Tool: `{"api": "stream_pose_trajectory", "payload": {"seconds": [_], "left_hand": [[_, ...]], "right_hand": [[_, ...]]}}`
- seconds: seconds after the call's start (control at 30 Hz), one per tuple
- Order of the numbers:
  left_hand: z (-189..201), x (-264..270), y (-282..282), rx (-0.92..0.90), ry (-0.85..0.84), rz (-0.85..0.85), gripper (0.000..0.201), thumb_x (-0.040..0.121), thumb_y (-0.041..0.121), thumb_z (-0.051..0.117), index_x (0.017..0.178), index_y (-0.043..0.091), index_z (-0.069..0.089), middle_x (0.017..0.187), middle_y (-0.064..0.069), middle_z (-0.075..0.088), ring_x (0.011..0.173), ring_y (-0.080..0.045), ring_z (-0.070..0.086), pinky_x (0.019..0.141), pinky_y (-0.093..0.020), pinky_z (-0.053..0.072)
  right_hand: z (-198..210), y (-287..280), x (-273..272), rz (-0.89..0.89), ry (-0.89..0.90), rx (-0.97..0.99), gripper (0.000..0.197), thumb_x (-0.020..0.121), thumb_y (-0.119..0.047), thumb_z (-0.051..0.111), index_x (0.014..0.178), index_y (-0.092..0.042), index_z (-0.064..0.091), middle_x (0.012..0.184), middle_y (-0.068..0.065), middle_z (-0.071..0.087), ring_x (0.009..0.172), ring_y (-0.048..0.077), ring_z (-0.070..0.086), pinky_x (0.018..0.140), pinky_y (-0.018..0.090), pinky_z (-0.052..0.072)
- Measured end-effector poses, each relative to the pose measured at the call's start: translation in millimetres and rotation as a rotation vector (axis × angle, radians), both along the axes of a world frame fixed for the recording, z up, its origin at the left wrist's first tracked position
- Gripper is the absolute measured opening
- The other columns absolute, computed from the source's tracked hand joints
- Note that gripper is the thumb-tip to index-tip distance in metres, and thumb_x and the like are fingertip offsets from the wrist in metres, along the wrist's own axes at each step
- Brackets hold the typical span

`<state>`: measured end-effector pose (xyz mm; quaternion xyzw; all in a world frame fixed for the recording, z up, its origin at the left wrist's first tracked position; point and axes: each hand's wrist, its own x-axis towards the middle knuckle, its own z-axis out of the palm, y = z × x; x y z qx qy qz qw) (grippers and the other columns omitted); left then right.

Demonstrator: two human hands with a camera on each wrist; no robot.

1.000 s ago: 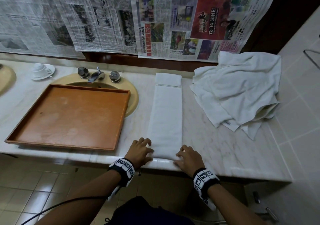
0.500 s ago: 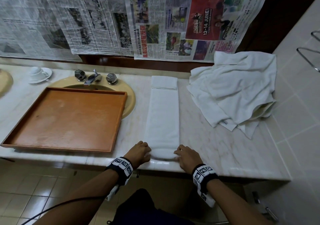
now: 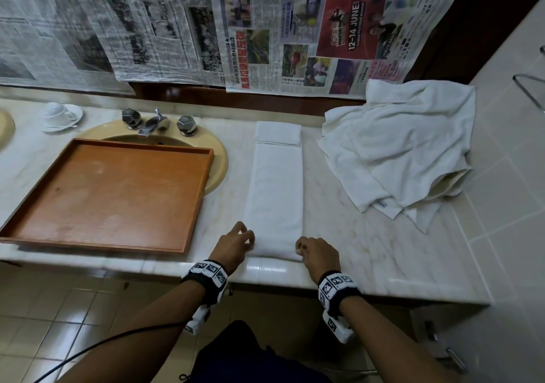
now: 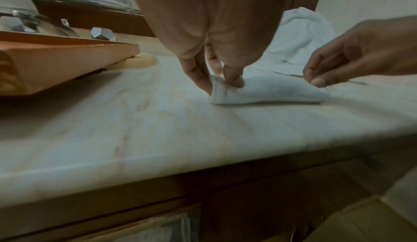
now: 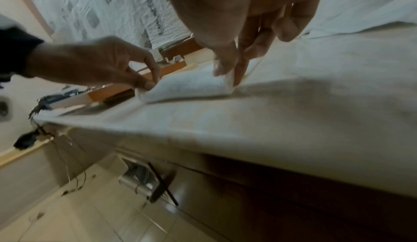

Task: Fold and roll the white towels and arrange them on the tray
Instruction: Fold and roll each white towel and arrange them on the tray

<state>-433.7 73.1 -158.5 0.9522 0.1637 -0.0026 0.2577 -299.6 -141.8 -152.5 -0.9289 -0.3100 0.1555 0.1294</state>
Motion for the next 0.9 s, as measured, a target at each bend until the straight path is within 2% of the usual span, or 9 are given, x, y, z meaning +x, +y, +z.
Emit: {"api": "stream_pose_trajectory", "payload": {"seconds": [0.1, 0.13, 0.23, 0.3, 0.37, 0.43, 0.6, 0.77, 0.9], "left_hand": [[-7, -6, 0, 0.078, -0.033, -0.066, 0.003, 0.091, 0.02, 0.065, 0.09, 0.018, 0.067, 0.11, -0.003, 0.051, 0.062, -0.027, 0.056, 0.057, -0.031, 0.043], [-9, -9, 2, 0.095, -0.035, -0.073, 0.009, 0.09, 0.03, 0.066, 0.093, 0.022, 0.069, 0.112, -0.001, 0.052, 0.07, -0.024, 0.058, 0.061, -0.033, 0.047], [-10, -14, 5, 0.205, -0.004, -0.111, 0.032, 0.075, 0.047, 0.078, 0.102, 0.03, 0.071, 0.115, 0.001, 0.056, 0.092, -0.021, 0.06, 0.073, -0.036, 0.051], [-5, -12, 5, 0.222, 0.007, -0.11, 0.037, 0.065, 0.041, 0.086, 0.098, 0.029, 0.073, 0.112, 0.0, 0.058, 0.093, -0.025, 0.061, 0.072, -0.036, 0.051], [0, -6, 2, 0.243, -0.01, -0.101, 0.032, 0.062, 0.032, 0.089, 0.091, 0.026, 0.075, 0.107, -0.002, 0.06, 0.091, -0.027, 0.062, 0.069, -0.036, 0.05], [4, -3, -1, 0.244, -0.031, -0.096, 0.027, 0.068, 0.028, 0.086, 0.091, 0.023, 0.075, 0.105, -0.002, 0.059, 0.09, -0.027, 0.061, 0.067, -0.037, 0.048], [2, -13, -3, 0.188, -0.045, -0.131, 0.022, 0.084, 0.029, 0.069, 0.103, 0.016, 0.071, 0.108, -0.002, 0.056, 0.092, -0.024, 0.052, 0.072, -0.037, 0.048], [-5, -19, -6, 0.017, -0.02, -0.15, 0.019, 0.091, 0.016, 0.057, 0.104, 0.006, 0.067, 0.107, -0.008, 0.058, 0.092, -0.027, 0.051, 0.082, -0.042, 0.046], [-2, -15, -8, -0.098, 0.015, -0.024, 0.022, 0.093, 0.015, 0.058, 0.114, 0.009, 0.063, 0.11, -0.009, 0.062, 0.1, -0.027, 0.056, 0.087, -0.037, 0.045]], "right_hand": [[-7, -6, -3, 0.069, -0.069, 0.017, 0.01, 0.092, -0.027, 0.057, 0.089, -0.03, 0.067, 0.091, -0.008, 0.063, 0.086, 0.019, 0.058, 0.066, 0.032, 0.047], [-9, -9, -4, 0.087, -0.091, 0.045, 0.007, 0.088, -0.035, 0.064, 0.089, -0.03, 0.07, 0.094, -0.008, 0.064, 0.085, 0.019, 0.06, 0.064, 0.032, 0.049], [-13, -16, -4, 0.158, -0.094, 0.04, 0.029, 0.071, -0.044, 0.079, 0.094, -0.027, 0.073, 0.104, -0.004, 0.062, 0.085, 0.018, 0.06, 0.06, 0.034, 0.052], [-12, -15, -4, 0.155, -0.089, 0.044, 0.029, 0.07, -0.038, 0.081, 0.094, -0.025, 0.073, 0.109, -0.003, 0.058, 0.087, 0.019, 0.059, 0.061, 0.035, 0.052], [-12, -11, -2, 0.152, -0.098, 0.039, 0.025, 0.068, -0.031, 0.085, 0.088, -0.024, 0.072, 0.106, -0.004, 0.057, 0.084, 0.019, 0.059, 0.055, 0.033, 0.052], [-11, -9, -1, 0.144, -0.102, 0.053, 0.021, 0.073, -0.029, 0.081, 0.091, -0.023, 0.072, 0.107, -0.005, 0.057, 0.087, 0.019, 0.059, 0.056, 0.032, 0.051], [-11, -17, -1, 0.182, -0.022, 0.075, 0.024, 0.092, -0.033, 0.06, 0.112, -0.024, 0.069, 0.117, -0.008, 0.053, 0.103, 0.016, 0.053, 0.073, 0.034, 0.051], [-11, -23, 1, 0.125, 0.225, 0.195, 0.025, 0.091, -0.028, 0.064, 0.109, -0.014, 0.073, 0.105, -0.003, 0.063, 0.097, 0.019, 0.061, 0.088, 0.035, 0.048], [-1, -17, 2, 0.029, 0.273, 0.229, 0.017, 0.087, -0.021, 0.068, 0.104, -0.019, 0.068, 0.094, -0.002, 0.065, 0.089, 0.017, 0.061, 0.083, 0.03, 0.048]]}}
